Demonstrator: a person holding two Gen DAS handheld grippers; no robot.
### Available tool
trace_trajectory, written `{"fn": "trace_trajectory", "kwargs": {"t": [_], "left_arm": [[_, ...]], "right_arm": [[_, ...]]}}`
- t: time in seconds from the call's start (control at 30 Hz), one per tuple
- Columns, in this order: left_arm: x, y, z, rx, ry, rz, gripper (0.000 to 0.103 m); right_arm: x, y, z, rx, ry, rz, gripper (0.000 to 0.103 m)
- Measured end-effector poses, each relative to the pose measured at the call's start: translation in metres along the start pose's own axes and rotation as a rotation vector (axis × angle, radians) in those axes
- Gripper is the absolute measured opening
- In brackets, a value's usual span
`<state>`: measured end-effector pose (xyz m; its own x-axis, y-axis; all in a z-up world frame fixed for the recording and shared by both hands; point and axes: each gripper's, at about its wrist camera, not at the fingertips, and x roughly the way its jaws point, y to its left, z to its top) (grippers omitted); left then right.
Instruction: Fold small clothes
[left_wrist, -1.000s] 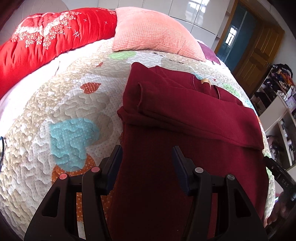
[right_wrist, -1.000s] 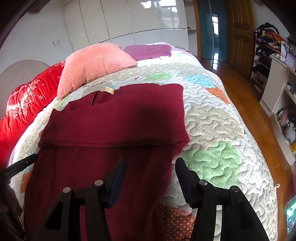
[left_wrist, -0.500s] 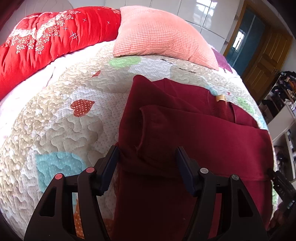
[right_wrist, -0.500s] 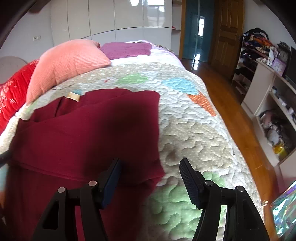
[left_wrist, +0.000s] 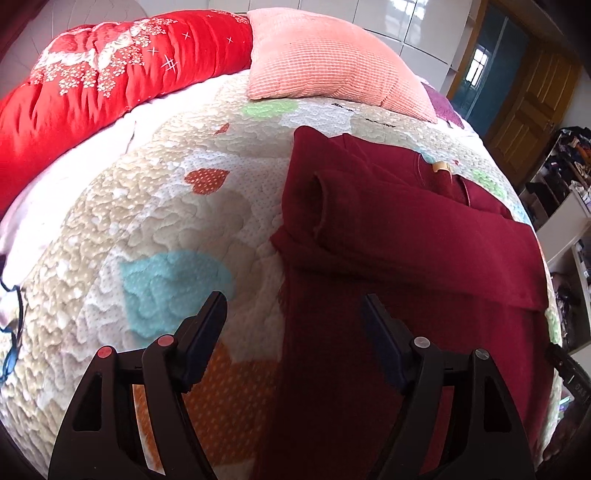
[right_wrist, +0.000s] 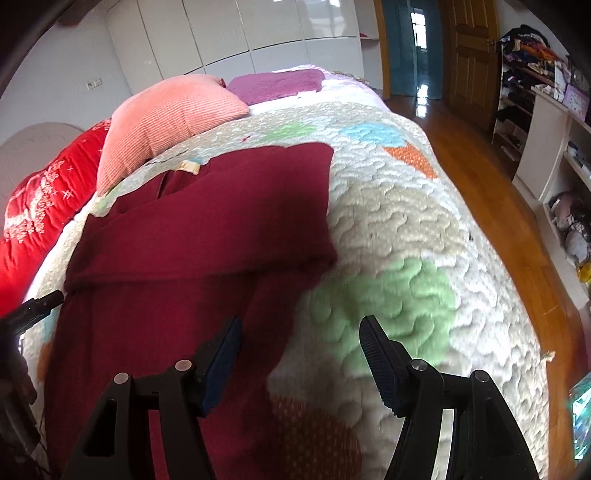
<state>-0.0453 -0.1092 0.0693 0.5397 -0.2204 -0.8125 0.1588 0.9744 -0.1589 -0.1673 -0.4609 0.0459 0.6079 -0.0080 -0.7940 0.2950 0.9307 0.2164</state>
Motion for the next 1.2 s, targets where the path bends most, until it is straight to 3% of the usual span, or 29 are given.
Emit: {"fn": "trace_trajectory", "kwargs": {"t": [0.07,0.13,0.17,0.2,0.27,0.33,0.5,0.57,0.63,0.7,0.8,0.83,0.87,0.9,1.03,1.2], "left_arm": [[-0.014,0.009,-0.016,-0.014,-0.006,-0.006,0.075],[-0.023,0.015,-0.030,-0.034,0.006,-0.010,0.075],[-0.027,0.018,-0.037,-0.040,0.013,-0.014,0.075],[-0.031,0.020,-0.043,-0.044,0.017,-0.016,0.075],[-0.043,0.025,-0.057,-0.053,0.016,-0.015,0.075],[-0.053,0.028,-0.067,-0.063,0.006,-0.024,0.075],[-0.067,0.032,-0.088,-0.052,0.018,-0.035,0.075],[-0.072,0.033,-0.095,-0.042,0.015,-0.042,0.075],[-0.073,0.035,-0.100,-0.045,0.017,-0.046,0.075],[-0.073,0.037,-0.106,-0.061,0.026,-0.058,0.075],[-0.064,0.035,-0.112,-0.068,0.060,-0.055,0.075],[-0.062,0.032,-0.113,-0.063,0.065,-0.046,0.075],[-0.063,0.030,-0.115,-0.054,0.062,-0.041,0.075],[-0.064,0.028,-0.115,-0.045,0.059,-0.042,0.075],[-0.075,0.031,-0.119,-0.046,0.047,-0.057,0.075],[-0.077,0.037,-0.129,-0.059,0.060,-0.061,0.075]], "right_arm": [[0.000,-0.001,-0.014,-0.014,-0.003,0.021,0.064],[-0.004,0.006,-0.021,-0.072,-0.036,0.072,0.041],[-0.008,0.009,-0.022,-0.067,-0.040,0.129,0.011],[-0.014,0.012,-0.023,-0.064,-0.056,0.116,0.008],[-0.025,0.023,-0.028,-0.131,-0.091,0.040,0.008],[-0.020,0.023,-0.033,-0.120,-0.065,0.012,0.008],[-0.053,0.001,-0.045,-0.022,-0.076,0.129,0.008],[-0.067,-0.006,-0.059,-0.044,-0.060,0.111,0.010],[-0.072,-0.011,-0.077,-0.062,-0.018,0.121,0.017],[-0.068,-0.012,-0.094,-0.063,0.015,0.154,0.040],[-0.060,-0.006,-0.109,-0.075,-0.012,0.144,0.043],[-0.061,-0.004,-0.112,-0.083,-0.037,0.144,0.041],[-0.062,-0.001,-0.113,-0.089,-0.049,0.160,0.019],[-0.064,0.002,-0.114,-0.092,-0.049,0.169,0.007],[-0.090,-0.003,-0.121,-0.124,-0.093,0.108,0.007],[-0.077,-0.023,-0.130,-0.088,-0.023,0.060,0.000]]}}
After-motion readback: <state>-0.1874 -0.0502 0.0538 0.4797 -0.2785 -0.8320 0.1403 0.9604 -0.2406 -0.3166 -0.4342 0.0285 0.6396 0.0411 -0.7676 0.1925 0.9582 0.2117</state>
